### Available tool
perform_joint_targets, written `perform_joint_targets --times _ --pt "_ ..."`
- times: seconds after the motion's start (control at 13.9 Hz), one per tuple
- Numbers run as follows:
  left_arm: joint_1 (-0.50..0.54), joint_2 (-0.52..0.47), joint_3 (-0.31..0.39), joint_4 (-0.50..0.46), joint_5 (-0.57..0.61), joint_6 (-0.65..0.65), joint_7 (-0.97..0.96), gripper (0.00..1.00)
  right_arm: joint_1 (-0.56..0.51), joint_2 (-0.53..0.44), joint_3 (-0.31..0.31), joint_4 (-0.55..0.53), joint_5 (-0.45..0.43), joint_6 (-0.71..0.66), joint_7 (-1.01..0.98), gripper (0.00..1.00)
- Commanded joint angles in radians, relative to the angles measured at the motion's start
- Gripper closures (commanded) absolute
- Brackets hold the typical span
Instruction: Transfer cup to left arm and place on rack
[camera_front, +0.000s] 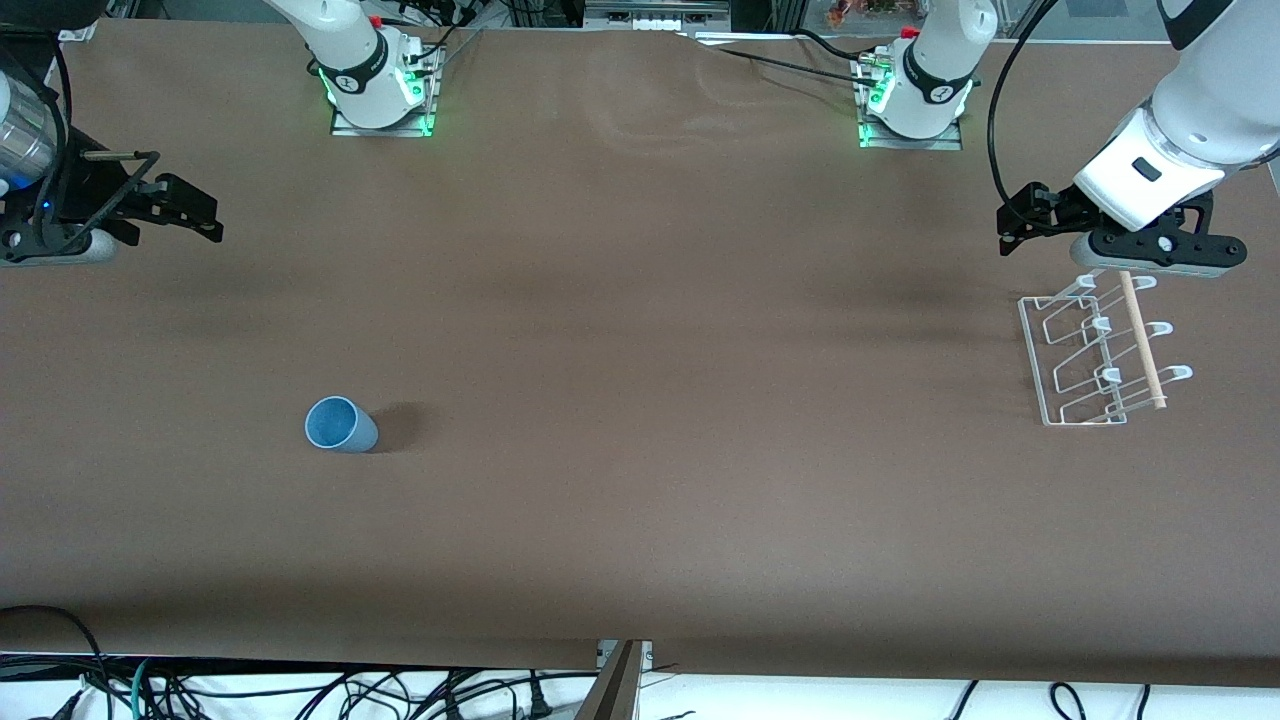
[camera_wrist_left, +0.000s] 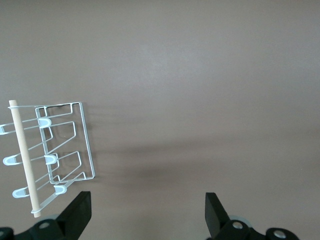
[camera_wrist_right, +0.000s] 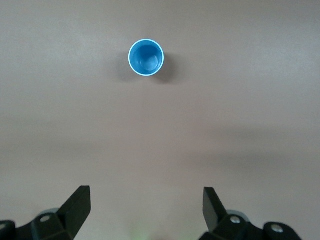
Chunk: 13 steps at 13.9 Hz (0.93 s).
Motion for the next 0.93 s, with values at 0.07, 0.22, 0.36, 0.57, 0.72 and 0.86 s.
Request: perform_joint_targets --times 0.07,0.22,0.36,0.57,0.72,0.86 --pt "-0.004 0.017 0.001 0.029 0.024 -0.005 -0.001 0.0 -0.014 -0.001 0.01 0.001 -0.016 -0.014 -0.004 0.01" --pt "-0.004 0.017 0.001 0.029 0.024 -0.005 -0.001 0.0 -0.015 0.008 0.008 0.022 -0.013 -0.017 -0.013 0.01" --pt "-0.004 0.017 0.001 0.029 0.024 -0.005 -0.001 0.0 -0.015 0.011 0.008 0.024 -0.013 -0.019 -0.015 0.01" --pt "-0.004 0.017 0.001 0.028 0.027 -0.006 0.005 0.0 -0.017 0.014 0.007 0.019 -0.014 -0.016 -0.009 0.01" --pt "0.001 0.017 0.003 0.028 0.027 -0.008 0.008 0.0 -0.011 0.022 0.008 0.025 -0.016 -0.007 -0.01 0.01" --pt "0.002 0.017 0.003 0.028 0.029 -0.005 0.01 0.0 -0.011 0.027 0.01 0.024 -0.008 -0.005 -0.012 0.01"
